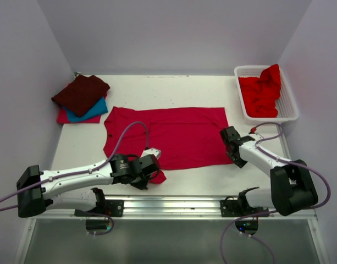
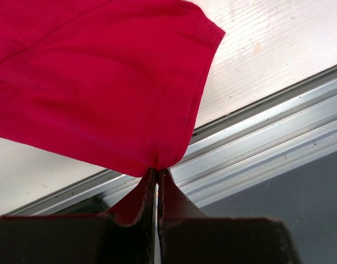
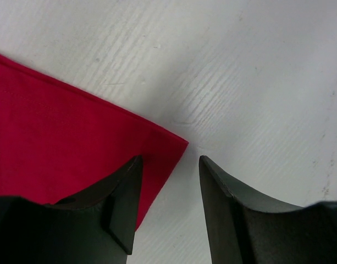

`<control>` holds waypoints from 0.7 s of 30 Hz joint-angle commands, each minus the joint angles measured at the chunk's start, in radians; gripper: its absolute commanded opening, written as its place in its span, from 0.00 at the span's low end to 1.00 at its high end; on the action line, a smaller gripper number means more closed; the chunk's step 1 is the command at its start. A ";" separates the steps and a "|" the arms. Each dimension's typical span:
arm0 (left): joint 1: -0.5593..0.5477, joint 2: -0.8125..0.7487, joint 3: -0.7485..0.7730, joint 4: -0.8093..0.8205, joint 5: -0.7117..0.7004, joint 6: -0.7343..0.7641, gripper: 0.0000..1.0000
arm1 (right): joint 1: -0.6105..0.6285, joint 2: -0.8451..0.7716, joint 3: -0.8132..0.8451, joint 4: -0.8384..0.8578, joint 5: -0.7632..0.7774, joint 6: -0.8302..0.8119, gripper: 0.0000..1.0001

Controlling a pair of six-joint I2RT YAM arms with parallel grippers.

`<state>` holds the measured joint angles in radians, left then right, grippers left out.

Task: Fold and stack the t-shirts
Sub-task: Fold the tshirt

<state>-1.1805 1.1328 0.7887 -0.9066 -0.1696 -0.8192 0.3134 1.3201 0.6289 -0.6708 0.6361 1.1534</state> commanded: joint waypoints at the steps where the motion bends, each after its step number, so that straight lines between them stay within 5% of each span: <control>1: -0.004 -0.008 0.017 0.006 -0.007 -0.008 0.00 | 0.001 -0.028 0.020 -0.067 0.033 0.066 0.49; 8: -0.004 -0.013 0.017 0.008 -0.005 -0.006 0.00 | 0.001 0.010 0.032 -0.087 0.036 0.106 0.42; 12: -0.004 -0.018 0.012 0.008 -0.004 -0.011 0.00 | 0.000 0.082 0.054 -0.052 0.037 0.117 0.23; 21: -0.004 -0.059 0.004 -0.020 -0.013 -0.041 0.00 | 0.000 0.185 0.066 -0.006 0.027 0.103 0.30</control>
<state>-1.1805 1.0958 0.7891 -0.9134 -0.1692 -0.8299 0.3134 1.4818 0.7147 -0.7345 0.6876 1.2186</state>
